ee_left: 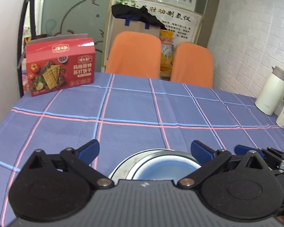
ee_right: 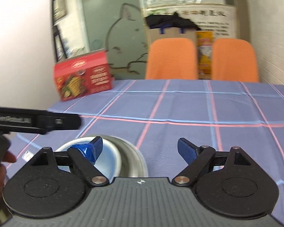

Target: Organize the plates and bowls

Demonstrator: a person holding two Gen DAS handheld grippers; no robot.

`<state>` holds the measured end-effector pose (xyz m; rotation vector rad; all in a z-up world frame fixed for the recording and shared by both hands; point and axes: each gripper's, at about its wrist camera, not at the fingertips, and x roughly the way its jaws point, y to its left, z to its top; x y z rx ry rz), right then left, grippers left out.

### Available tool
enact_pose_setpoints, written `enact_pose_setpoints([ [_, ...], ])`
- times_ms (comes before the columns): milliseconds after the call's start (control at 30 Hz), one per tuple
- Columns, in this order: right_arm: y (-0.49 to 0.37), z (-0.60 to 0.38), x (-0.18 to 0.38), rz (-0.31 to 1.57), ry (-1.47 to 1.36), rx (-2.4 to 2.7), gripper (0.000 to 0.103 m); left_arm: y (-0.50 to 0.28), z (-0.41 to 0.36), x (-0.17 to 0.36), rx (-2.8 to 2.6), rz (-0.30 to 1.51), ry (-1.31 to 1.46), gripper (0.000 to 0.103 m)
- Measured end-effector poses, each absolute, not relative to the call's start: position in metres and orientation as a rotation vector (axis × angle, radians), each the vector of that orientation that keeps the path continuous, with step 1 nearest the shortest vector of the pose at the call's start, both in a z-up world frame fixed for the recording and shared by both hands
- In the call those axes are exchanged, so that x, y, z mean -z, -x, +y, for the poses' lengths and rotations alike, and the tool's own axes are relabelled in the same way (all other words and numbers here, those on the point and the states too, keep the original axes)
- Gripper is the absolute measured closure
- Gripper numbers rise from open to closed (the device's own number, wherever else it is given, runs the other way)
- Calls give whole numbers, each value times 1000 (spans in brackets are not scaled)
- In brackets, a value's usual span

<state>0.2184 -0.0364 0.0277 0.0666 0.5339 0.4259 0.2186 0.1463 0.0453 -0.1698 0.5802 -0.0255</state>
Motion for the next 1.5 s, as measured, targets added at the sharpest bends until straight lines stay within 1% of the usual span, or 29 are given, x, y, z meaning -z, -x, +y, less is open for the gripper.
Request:
enact_pose_setpoints([
  [267,-223,-70,-22,601,-208,-202,30,-194,109,-44,12,547,201,0],
  [433,-189,-88,-28,541,-281,-267,30,-168,87,-42,6,546,175,0],
  [567,-157,-91,-31,488,-244,-226,30,-138,74,-40,-6,530,138,0],
  [833,-106,-101,-18,487,-236,-180,30,-81,52,-23,17,514,75,0],
  [1133,-58,-104,-21,431,-217,-154,30,-34,49,-15,21,484,74,0],
  [1300,-39,-102,-20,397,-204,-173,30,-16,53,-14,17,466,83,0],
  [1500,-41,-100,-16,416,-211,-166,30,-14,57,-13,7,442,102,0],
])
